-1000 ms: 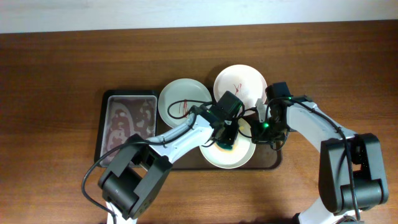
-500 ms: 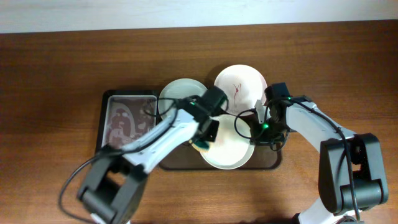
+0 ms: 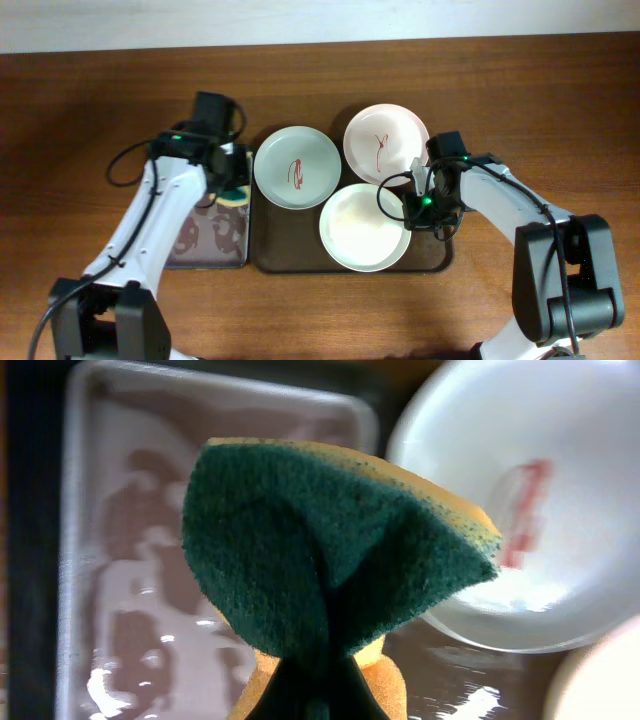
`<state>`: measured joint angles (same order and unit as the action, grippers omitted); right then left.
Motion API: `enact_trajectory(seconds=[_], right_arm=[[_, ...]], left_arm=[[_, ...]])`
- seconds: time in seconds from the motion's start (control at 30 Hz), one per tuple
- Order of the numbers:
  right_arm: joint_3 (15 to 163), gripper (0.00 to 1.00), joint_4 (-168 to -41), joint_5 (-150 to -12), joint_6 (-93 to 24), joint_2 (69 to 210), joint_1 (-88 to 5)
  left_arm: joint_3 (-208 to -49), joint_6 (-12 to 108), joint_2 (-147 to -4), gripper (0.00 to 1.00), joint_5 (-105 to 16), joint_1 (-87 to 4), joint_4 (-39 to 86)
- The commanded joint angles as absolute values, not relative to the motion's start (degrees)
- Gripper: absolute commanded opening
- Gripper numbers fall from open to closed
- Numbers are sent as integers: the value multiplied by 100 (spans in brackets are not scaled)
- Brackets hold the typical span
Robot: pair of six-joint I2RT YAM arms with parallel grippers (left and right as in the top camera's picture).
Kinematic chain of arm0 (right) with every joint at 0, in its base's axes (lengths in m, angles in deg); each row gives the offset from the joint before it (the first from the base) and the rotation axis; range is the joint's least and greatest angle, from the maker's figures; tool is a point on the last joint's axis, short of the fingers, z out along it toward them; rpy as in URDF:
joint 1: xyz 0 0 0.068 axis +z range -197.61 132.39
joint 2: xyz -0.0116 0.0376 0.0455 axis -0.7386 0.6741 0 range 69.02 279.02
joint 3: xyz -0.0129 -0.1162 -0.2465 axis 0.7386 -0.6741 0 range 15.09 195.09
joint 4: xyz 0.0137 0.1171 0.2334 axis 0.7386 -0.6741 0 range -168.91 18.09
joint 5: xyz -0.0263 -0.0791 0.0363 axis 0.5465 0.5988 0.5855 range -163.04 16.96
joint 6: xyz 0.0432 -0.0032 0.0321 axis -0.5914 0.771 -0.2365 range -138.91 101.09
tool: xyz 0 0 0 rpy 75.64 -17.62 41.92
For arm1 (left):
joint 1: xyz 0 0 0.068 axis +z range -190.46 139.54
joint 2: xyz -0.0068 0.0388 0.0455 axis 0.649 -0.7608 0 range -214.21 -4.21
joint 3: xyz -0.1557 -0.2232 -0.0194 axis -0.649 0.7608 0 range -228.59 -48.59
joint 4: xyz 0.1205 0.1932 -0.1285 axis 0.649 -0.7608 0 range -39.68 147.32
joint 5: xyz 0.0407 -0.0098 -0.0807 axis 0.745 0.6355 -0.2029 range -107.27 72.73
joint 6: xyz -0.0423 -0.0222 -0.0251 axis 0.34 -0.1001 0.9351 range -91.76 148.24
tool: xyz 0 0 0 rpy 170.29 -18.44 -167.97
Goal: Clean dirty plates on tray and stack at the side
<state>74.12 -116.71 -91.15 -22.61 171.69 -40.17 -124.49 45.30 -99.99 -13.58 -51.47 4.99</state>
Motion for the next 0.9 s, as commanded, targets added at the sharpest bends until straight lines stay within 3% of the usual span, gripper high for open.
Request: enact_trajectory(seconds=[0.0,0.13,0.3,0.37,0.43,0.47,0.63,0.87], right_arm=[[7403,4,-11800,-9100,-2235,17082,-4006],[7742,4,-12147,-8748,-2237,16380,-4006],[7908,4,-12353,-7786,-2283,15519,-3993],[7919,4,-12357,-6932,-2388,15202,-3805],[7917,4,-12359,-6492,-2438,15104,-3591],[7919,4,-12355,-6055,-2600,15069,-3401],[7919,4,-12355,-4392,-3063,15036,-2242],[8225,4,-12342,-2095,-3297,15036,-666]], left_arm=[[-11963,4134,-10002,0,-1326,-4498,634],[-11113,3504,-10026,0,-2311,-4139,1605],[-10401,3242,-10026,0,-2414,-4146,2466],[-10243,3244,-10026,13,-2416,-4142,2643],[-10241,3247,-10026,40,-2416,-4142,2636],[-10241,3244,-10026,49,-2416,-4142,2639],[-10241,3247,-10026,61,-2416,-4142,2601],[-10241,3247,-10026,64,-2412,-4146,2604]])
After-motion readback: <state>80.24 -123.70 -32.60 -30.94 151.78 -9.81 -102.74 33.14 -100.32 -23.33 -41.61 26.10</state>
